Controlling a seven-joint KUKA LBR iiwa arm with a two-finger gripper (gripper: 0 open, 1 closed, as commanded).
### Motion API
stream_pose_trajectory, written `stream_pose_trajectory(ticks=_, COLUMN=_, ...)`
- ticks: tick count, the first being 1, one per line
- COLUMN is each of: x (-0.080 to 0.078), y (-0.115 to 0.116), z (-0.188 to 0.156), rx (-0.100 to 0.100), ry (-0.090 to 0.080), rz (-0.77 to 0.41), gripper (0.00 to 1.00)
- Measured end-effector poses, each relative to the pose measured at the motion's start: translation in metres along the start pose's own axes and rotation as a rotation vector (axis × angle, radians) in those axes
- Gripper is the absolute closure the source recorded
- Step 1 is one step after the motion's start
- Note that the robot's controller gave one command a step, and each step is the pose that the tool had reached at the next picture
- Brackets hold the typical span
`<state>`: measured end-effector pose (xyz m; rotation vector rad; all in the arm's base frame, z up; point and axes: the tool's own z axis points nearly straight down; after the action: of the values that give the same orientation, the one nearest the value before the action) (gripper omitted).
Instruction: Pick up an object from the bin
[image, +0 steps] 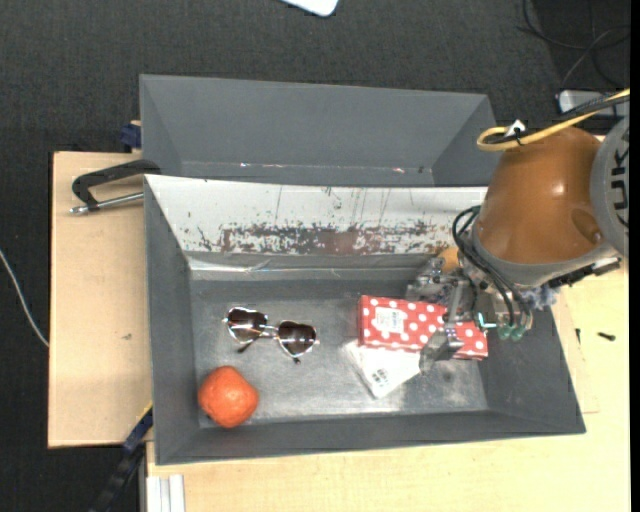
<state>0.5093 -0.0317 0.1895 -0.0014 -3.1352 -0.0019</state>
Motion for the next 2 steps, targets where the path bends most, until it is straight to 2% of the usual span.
stream_pose_trajectory(ticks=1, x=-0.001, y=0.000, z=-0.003, rx=0.001, ry=-0.007, rz=-0.001, gripper=0.00)
stream_pose_trajectory(ticks=2, x=-0.032, y=0.081, z=0.115, rx=-0.010, ry=-0.022, rz=0.369, gripper=1.00)
